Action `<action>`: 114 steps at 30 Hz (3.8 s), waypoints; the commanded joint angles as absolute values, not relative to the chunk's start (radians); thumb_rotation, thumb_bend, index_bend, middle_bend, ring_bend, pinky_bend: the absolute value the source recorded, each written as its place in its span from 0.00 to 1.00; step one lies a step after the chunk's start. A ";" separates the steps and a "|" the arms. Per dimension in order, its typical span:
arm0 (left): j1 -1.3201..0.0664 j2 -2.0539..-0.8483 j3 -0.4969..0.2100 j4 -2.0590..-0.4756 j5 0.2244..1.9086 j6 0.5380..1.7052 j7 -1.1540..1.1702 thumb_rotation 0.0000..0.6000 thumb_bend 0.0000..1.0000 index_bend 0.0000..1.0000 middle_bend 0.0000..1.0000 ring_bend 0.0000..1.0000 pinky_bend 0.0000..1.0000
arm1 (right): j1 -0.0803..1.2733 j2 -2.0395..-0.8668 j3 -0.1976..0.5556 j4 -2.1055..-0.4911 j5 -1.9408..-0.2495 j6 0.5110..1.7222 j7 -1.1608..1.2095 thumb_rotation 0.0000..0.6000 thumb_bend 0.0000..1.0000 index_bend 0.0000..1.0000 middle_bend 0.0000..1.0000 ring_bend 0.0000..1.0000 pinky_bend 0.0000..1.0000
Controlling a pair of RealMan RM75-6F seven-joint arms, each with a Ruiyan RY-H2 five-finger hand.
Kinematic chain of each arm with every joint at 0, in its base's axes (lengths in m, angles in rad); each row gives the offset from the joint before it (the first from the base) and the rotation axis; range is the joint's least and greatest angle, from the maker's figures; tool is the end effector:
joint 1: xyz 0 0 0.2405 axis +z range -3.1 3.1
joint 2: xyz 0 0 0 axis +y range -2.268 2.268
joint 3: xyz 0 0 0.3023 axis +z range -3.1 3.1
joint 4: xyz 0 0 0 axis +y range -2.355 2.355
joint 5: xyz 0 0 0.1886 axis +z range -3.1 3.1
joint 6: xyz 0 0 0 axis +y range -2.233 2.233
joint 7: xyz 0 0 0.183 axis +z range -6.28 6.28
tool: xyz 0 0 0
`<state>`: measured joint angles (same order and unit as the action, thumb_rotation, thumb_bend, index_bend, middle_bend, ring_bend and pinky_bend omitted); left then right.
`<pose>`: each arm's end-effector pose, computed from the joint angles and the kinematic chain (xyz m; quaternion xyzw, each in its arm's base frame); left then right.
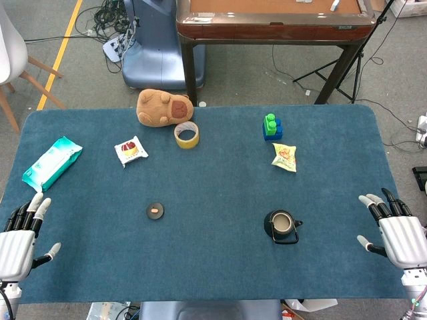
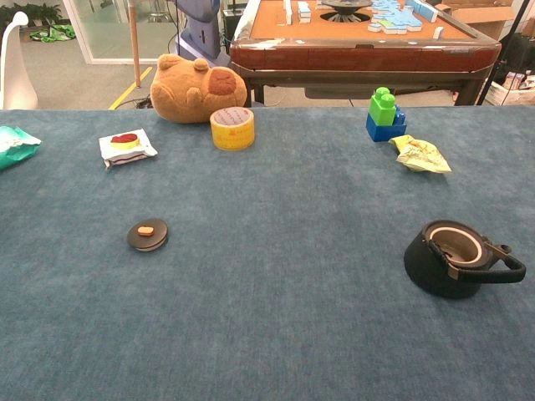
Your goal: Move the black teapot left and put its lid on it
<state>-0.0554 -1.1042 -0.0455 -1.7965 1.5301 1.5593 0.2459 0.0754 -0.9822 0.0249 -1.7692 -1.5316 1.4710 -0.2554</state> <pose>-0.3078 0.2085 0.2007 -0.5994 -0.3480 -0.3826 0.6109 -0.3191 -0.2116 0.2236 0.6528 -0.3196 0.3113 0.6122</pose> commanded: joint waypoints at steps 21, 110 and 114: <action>-0.051 -1.096 -0.038 -1.811 1.523 1.551 0.254 1.00 0.20 0.00 0.00 0.00 0.06 | 0.096 -0.973 0.002 -1.778 -1.599 1.434 -0.199 1.00 0.13 0.21 0.23 0.08 0.20; -0.037 -1.068 -0.027 -1.805 1.514 1.536 0.197 1.00 0.20 0.03 0.00 0.00 0.06 | 0.334 -1.437 0.092 -1.554 -1.451 1.182 -0.402 1.00 0.43 0.61 0.39 0.18 0.21; -0.035 -1.067 -0.027 -1.806 1.513 1.539 0.197 1.00 0.20 0.02 0.00 0.00 0.06 | 0.340 -1.437 0.091 -1.550 -1.451 1.186 -0.392 1.00 0.51 0.65 0.40 0.19 0.21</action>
